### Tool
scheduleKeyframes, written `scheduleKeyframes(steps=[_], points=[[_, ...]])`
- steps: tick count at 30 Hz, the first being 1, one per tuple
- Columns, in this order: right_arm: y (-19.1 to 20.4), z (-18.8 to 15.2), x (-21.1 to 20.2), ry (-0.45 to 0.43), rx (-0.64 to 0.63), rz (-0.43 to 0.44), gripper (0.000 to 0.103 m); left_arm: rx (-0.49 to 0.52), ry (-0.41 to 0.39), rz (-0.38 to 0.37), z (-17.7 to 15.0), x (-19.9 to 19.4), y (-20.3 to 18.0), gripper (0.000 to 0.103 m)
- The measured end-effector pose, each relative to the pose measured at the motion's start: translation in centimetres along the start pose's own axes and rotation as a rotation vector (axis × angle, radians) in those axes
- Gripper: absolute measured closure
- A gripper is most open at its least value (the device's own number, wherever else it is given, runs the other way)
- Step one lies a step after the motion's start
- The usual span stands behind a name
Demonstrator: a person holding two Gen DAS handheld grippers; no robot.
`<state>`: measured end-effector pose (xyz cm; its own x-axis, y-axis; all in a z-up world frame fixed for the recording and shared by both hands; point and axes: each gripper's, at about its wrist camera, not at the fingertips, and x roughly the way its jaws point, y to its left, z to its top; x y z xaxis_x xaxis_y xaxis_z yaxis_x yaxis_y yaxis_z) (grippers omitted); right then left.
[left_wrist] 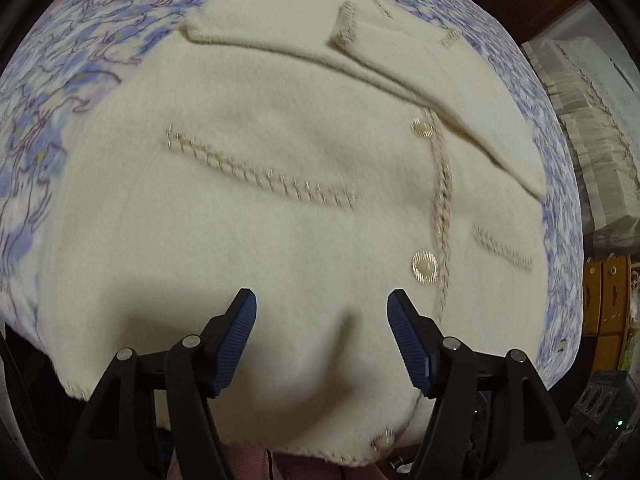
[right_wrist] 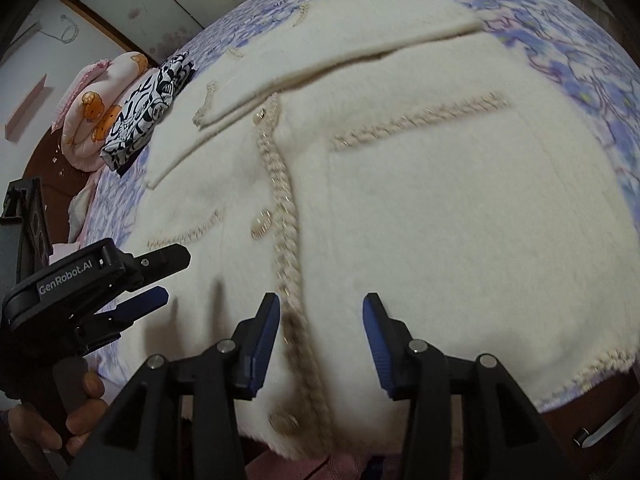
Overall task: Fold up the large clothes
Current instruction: 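Move both open tools to the cardigan hem, then grasp the cardigan hem with the right tool while the left tool grasps it too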
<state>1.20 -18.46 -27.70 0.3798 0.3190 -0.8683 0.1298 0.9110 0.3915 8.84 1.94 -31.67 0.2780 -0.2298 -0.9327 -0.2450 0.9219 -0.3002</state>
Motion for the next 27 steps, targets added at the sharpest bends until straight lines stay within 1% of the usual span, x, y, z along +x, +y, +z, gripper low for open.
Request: scheduleKeyframes(steps=[1, 3, 4, 6, 7, 8, 11, 12, 14, 16, 17, 23, 25, 27], points=[[-0.5, -0.6, -0.6, -0.005, 0.001, 0.005, 0.053, 0.001, 0.004, 0.0, -0.7, -0.1, -0.1, 0.036], [-1.3, -1.3, -1.2, -0.01, -0.001, 0.007, 0.044, 0.009, 0.007, 0.007, -2.4, -0.3, -0.3, 0.036], [-1.8, -2.0, -1.7, -0.012, -0.007, 0.007, 0.043, 0.015, 0.01, 0.02, -3.2, -0.4, -0.3, 0.036], [-2.7, -2.9, -2.5, -0.012, 0.0, -0.006, 0.043, 0.023, 0.019, 0.044, -4.4, -0.7, -0.1, 0.029], [-3.2, -3.1, -2.9, -0.011, 0.011, -0.012, 0.042, 0.023, 0.02, 0.053, -5.0, -1.0, 0.1, 0.021], [-4.0, -3.7, -3.3, -0.009, 0.033, -0.021, 0.041, 0.023, 0.019, 0.059, -5.5, -1.2, 0.4, 0.019], [-6.0, -4.6, -4.4, -0.014, 0.106, -0.054, 0.033, 0.029, 0.042, 0.1, -6.8, -1.6, 1.6, 0.018], [-6.9, -4.9, -4.8, -0.019, 0.143, -0.067, 0.032, 0.026, 0.054, 0.118, -7.2, -1.8, 2.1, 0.018], [-8.4, -5.3, -5.2, -0.02, 0.199, -0.089, 0.032, 0.011, 0.066, 0.129, -7.8, -2.4, 3.6, 0.018], [-9.7, -5.5, -5.6, -0.024, 0.226, -0.117, 0.032, 0.004, 0.077, 0.147, -8.2, -2.9, 5.1, 0.018], [-10.5, -5.6, -5.9, -0.029, 0.238, -0.15, 0.032, 0.005, 0.079, 0.162, -8.3, -3.1, 5.7, 0.018], [-14.1, -5.4, -7.3, -0.072, 0.207, -0.256, 0.032, -0.028, 0.079, 0.232, -8.8, -4.4, 10.9, 0.018], [-15.2, -5.0, -7.5, -0.075, 0.196, -0.272, 0.032, -0.023, 0.073, 0.265, -8.8, -4.7, 12.4, 0.018], [-16.3, -4.5, -7.5, -0.081, 0.181, -0.275, 0.032, -0.031, 0.072, 0.28, -8.4, -4.8, 13.9, 0.018]])
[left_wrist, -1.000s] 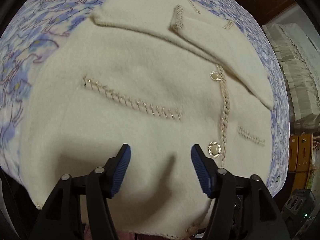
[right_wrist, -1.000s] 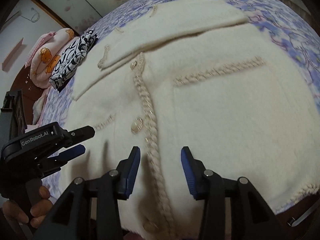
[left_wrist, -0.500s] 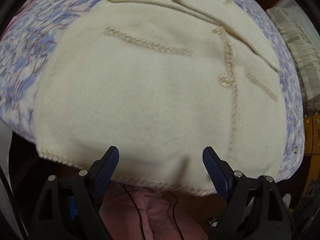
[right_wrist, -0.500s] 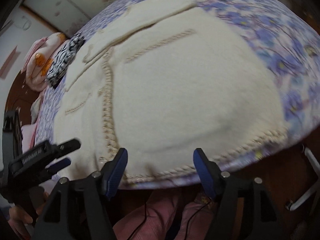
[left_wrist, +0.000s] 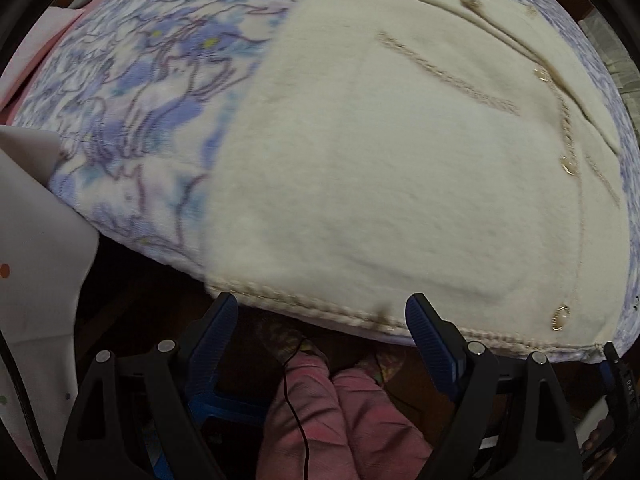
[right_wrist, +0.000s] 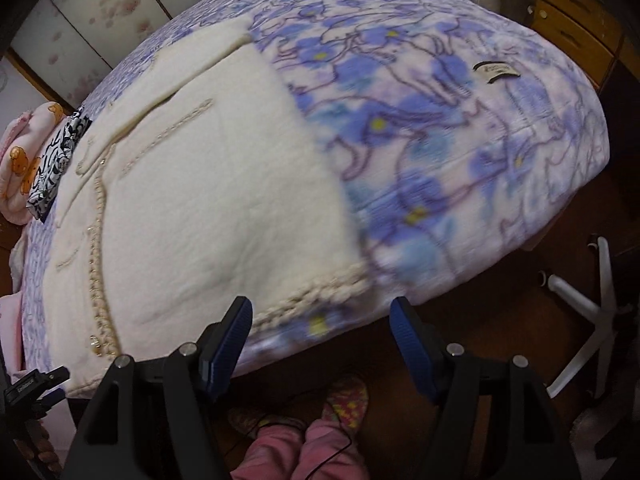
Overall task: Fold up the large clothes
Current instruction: 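Grasp the cardigan hem with the right tool while the left tool grasps it too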
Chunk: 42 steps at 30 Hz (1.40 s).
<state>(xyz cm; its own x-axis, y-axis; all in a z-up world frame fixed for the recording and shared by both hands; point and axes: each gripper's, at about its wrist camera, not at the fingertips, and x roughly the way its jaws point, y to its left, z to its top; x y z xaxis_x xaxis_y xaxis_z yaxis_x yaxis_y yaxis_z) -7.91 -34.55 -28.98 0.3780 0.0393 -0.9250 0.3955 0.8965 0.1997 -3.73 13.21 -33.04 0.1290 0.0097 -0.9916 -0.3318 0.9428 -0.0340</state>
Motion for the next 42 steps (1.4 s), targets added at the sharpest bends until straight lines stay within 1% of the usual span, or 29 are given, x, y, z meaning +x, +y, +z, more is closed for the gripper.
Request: scheduleKeyframes(steps=[2, 4, 5, 7, 9, 12, 13, 16, 18, 21, 22, 24, 25, 26, 28, 31, 33, 34, 36, 37, 38, 39, 40, 42], points=[[-0.6, 0.5, 0.6, 0.014, 0.001, 0.006, 0.032, -0.01, 0.022, -0.007, 0.4, 0.1, 1.3, 0.018], [-1.0, 1.3, 1.4, 0.067, 0.034, 0.013, 0.032, -0.028, 0.045, -0.032, 0.8, 0.1, 2.6, 0.018], [-1.1, 1.7, 1.8, 0.093, 0.063, 0.034, 0.032, -0.033, 0.05, -0.044, 1.2, 0.2, 2.7, 0.018], [-0.8, 2.2, 2.5, 0.118, 0.09, 0.049, 0.032, -0.035, 0.07, -0.08, 1.9, 0.3, 3.6, 0.018], [-0.3, 2.7, 3.0, 0.133, 0.096, 0.06, 0.032, -0.03, 0.093, -0.101, 2.6, 0.5, 4.3, 0.018], [0.4, 2.8, 3.3, 0.132, 0.093, 0.026, 0.033, -0.031, 0.103, -0.123, 3.7, 0.9, 5.4, 0.018], [0.7, 2.7, 3.3, 0.13, 0.087, 0.018, 0.034, -0.028, 0.104, -0.134, 4.0, 0.9, 6.0, 0.018], [1.1, 2.4, 3.3, 0.13, 0.081, -0.008, 0.04, -0.035, 0.113, -0.17, 4.7, 1.5, 6.1, 0.018], [1.1, 2.3, 3.3, 0.133, 0.087, -0.025, 0.048, -0.047, 0.142, -0.217, 5.3, 2.2, 6.6, 0.018], [0.9, 2.1, 3.4, 0.138, 0.109, -0.038, 0.056, -0.043, 0.164, -0.289, 5.9, 2.7, 7.0, 0.019], [0.8, 2.1, 3.4, 0.141, 0.122, -0.038, 0.056, -0.037, 0.172, -0.324, 6.1, 3.0, 7.1, 0.02], [0.6, 2.3, 3.6, 0.148, 0.15, -0.041, 0.057, -0.036, 0.193, -0.351, 5.9, 3.6, 7.0, 0.025], [0.6, 2.3, 3.8, 0.154, 0.161, -0.044, 0.057, -0.04, 0.209, -0.353, 5.8, 4.2, 7.2, 0.035], [0.5, 2.3, 3.9, 0.156, 0.165, -0.048, 0.057, -0.046, 0.221, -0.357, 5.7, 4.8, 7.4, 0.04], [0.7, 2.3, 4.2, 0.162, 0.17, -0.054, 0.057, -0.07, 0.233, -0.384, 5.3, 5.6, 7.4, 0.04], [0.9, 2.4, 4.7, 0.171, 0.181, -0.052, 0.057, -0.089, 0.215, -0.395, 4.8, 6.2, 7.5, 0.041], [1.3, 2.6, 4.9, 0.173, 0.185, -0.049, 0.058, -0.09, 0.201, -0.39, 4.5, 6.0, 7.4, 0.048], [1.4, 2.5, 4.9, 0.172, 0.18, -0.045, 0.06, -0.088, 0.195, -0.373, 4.3, 5.9, 7.4, 0.051], [1.5, 2.4, 4.7, 0.17, 0.166, -0.057, 0.067, -0.08, 0.188, -0.35, 3.9, 5.6, 6.4, 0.061], [1.5, 2.2, 4.6, 0.17, 0.159, -0.06, 0.069, -0.064, 0.184, -0.337, 3.8, 5.3, 6.0, 0.068], [1.5, 2.1, 4.4, 0.167, 0.152, -0.062, 0.074, -0.051, 0.179, -0.327, 3.9, 5.1, 5.9, 0.075], [1.8, 2.1, 4.4, 0.166, 0.147, -0.066, 0.08, -0.039, 0.172, -0.318, 3.8, 4.8, 5.6, 0.08], [2.2, 2.3, 4.4, 0.164, 0.142, -0.072, 0.082, -0.035, 0.164, -0.316, 3.8, 4.4, 5.4, 0.085], [2.0, 1.9, 3.9, 0.161, 0.14, -0.06, 0.085, -0.04, 0.148, -0.31, 3.7, 3.8, 5.0, 0.088]])
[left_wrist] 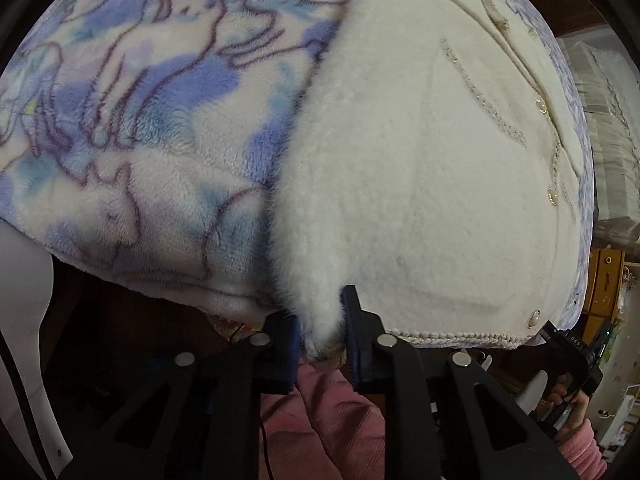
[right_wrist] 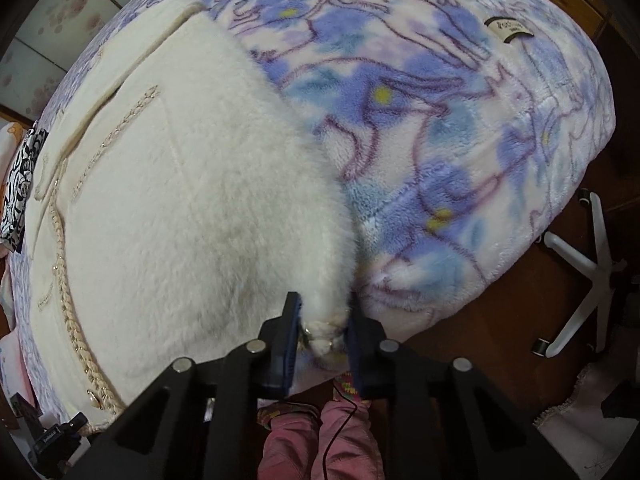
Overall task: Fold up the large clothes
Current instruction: 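Grasp the cardigan hem with the right tool while the left tool grasps it too, then lift the hem with both tools and fold it over toward the collar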
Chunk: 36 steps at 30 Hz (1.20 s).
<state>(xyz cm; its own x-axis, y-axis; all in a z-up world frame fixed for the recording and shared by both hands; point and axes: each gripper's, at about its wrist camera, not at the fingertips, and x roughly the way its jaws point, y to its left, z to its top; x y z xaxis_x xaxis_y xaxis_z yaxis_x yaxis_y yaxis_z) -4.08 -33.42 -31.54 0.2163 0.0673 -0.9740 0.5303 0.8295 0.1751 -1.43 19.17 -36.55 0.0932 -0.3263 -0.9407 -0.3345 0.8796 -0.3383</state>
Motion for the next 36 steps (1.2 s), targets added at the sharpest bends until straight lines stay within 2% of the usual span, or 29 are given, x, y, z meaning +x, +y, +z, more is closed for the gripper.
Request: scheduleKeyframes(steps=[4, 7, 11, 14, 17, 19, 21, 25, 31, 36], points=[[-0.7, -0.1, -0.9, 0.014, 0.004, 0.043, 0.087, -0.065, -0.034, 0.016, -0.6, -1.6, -0.9, 0.09], [-0.8, 0.1, -2.3, 0.027, -0.013, 0.113, 0.088, -0.101, -0.058, -0.038, -1.1, -3.4, -2.3, 0.09], [0.1, 0.7, -4.4, 0.039, -0.07, 0.152, 0.088, -0.052, -0.077, -0.035, -1.3, -5.6, -5.4, 0.09], [0.9, 0.8, -5.3, 0.055, -0.082, 0.234, 0.088, -0.017, -0.091, -0.019, -1.0, -7.0, -8.5, 0.091], [2.0, 1.8, -6.8, 0.062, -0.065, 0.337, 0.088, -0.024, -0.131, -0.081, -0.2, -8.7, -11.4, 0.091], [2.9, 2.3, -7.9, 0.057, -0.049, 0.422, 0.088, -0.03, -0.147, -0.121, 0.9, -10.0, -13.4, 0.091], [4.0, 3.1, -9.0, 0.049, -0.048, 0.491, 0.088, -0.035, -0.141, -0.126, 2.1, -10.8, -14.7, 0.091], [6.4, 5.3, -11.0, 0.028, -0.085, 0.547, 0.088, -0.098, -0.141, -0.208, 4.5, -12.5, -16.3, 0.091], [8.8, 10.0, -13.7, -0.029, -0.084, 0.653, 0.089, -0.201, -0.231, -0.342, 9.1, -16.3, -17.0, 0.091], [10.0, 14.2, -14.9, -0.09, -0.041, 0.706, 0.089, -0.225, -0.281, -0.375, 13.4, -18.5, -17.1, 0.091]])
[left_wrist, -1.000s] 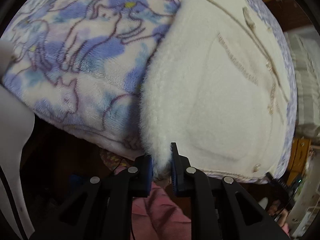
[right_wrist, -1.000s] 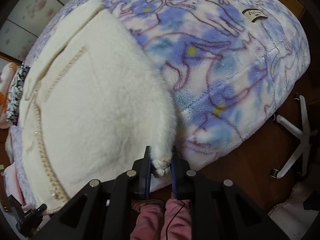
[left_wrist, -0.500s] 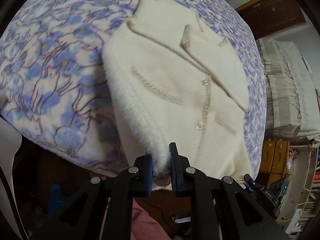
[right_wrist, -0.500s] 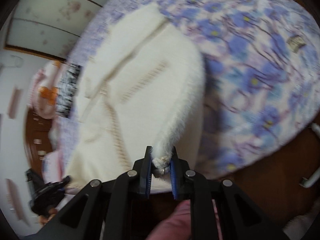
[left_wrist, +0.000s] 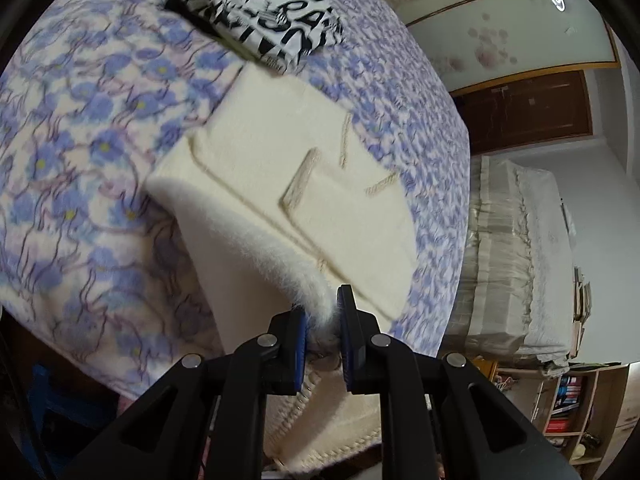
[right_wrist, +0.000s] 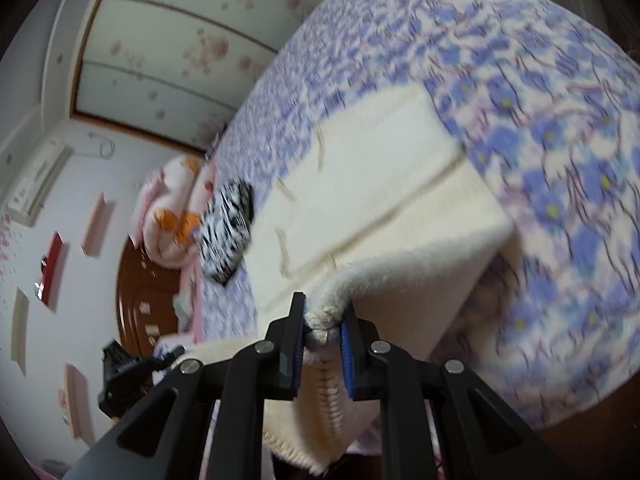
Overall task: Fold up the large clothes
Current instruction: 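Lift the hem with both tools and fold it over toward the collar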
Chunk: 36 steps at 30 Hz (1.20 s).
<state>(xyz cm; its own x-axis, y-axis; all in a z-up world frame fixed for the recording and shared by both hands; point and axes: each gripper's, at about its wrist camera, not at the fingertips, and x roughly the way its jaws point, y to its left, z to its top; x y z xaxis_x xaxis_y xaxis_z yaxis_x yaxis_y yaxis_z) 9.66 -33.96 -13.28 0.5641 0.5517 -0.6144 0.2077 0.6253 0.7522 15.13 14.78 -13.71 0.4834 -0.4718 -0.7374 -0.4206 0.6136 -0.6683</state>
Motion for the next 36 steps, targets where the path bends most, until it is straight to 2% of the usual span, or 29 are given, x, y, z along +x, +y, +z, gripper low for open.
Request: scheduleKeyframes(steps=[11, 19, 20, 24, 28, 32, 36], points=[[3.4, 10.3, 1.1, -0.172, 0.045, -0.031, 0.089, -0.072, -0.039, -0.095, 12.4, 0.1, -1.3, 0.092], [3.7, 17.4, 4.9, -0.299, 0.022, -0.088, 0.089, -0.046, -0.073, -0.111, 21.5, 3.9, -2.2, 0.092], [3.4, 18.3, 6.1, -0.297, 0.023, -0.076, 0.089, -0.046, -0.062, -0.124, 22.4, 5.2, -2.2, 0.092], [2.8, 20.8, 11.7, -0.249, -0.027, -0.128, 0.089, -0.028, -0.056, -0.036, 24.9, 10.9, -2.1, 0.092], [1.4, 23.2, 16.6, -0.207, -0.042, -0.172, 0.089, -0.043, -0.066, 0.007, 26.7, 15.2, -1.2, 0.092], [-0.6, 25.2, 19.4, -0.188, -0.011, -0.188, 0.089, -0.087, -0.082, 0.021, 28.0, 17.7, -0.2, 0.092], [-2.6, 26.2, 21.6, -0.151, 0.017, -0.227, 0.089, -0.096, -0.068, 0.071, 28.9, 19.8, 0.4, 0.092]])
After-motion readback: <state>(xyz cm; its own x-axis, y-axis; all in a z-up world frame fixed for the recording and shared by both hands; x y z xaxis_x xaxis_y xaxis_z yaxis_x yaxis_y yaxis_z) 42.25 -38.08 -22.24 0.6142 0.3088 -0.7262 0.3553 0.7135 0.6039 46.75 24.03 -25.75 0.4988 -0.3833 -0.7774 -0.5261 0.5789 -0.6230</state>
